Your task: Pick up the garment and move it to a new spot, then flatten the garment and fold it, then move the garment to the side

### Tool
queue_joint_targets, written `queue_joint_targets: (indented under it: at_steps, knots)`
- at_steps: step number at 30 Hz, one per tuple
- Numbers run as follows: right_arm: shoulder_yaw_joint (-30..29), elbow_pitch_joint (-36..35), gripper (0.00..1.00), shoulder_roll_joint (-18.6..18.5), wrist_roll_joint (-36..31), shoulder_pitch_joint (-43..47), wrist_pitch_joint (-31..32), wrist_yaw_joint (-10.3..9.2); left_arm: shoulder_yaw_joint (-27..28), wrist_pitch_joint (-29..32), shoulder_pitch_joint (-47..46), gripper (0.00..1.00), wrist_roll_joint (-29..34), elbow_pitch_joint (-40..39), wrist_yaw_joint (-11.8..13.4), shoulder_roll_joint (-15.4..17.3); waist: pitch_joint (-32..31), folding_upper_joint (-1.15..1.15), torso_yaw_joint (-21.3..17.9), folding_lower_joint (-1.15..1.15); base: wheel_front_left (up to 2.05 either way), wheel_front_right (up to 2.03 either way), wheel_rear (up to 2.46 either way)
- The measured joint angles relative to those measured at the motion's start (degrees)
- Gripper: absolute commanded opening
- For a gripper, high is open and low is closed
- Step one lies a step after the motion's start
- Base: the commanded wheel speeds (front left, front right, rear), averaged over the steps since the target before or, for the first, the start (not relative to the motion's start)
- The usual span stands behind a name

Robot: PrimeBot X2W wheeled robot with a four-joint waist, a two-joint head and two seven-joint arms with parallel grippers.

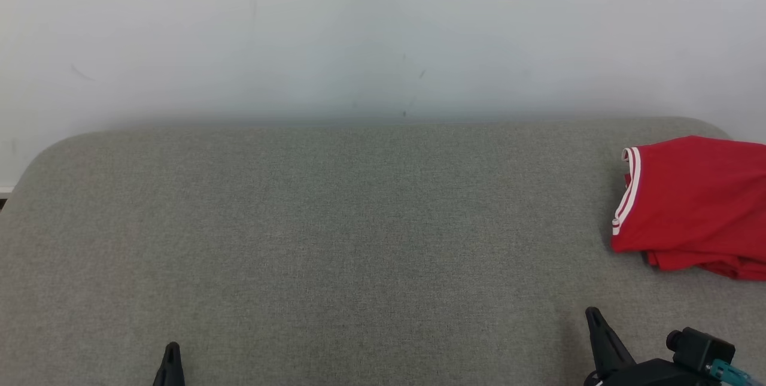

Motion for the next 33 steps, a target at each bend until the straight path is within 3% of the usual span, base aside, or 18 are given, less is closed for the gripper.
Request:
queue_joint_targets:
  at_steps: [33]
  knots:
    - [-1.49,-0.14,0.0,-0.01,27.27,-2.68,0.47,-0.01,1.3,7.43,-3.72,0.0,-24.68,-1.0,-0.04,-0.31,0.64,0.0,-0.01,0.0,0.0,0.0,0.0]
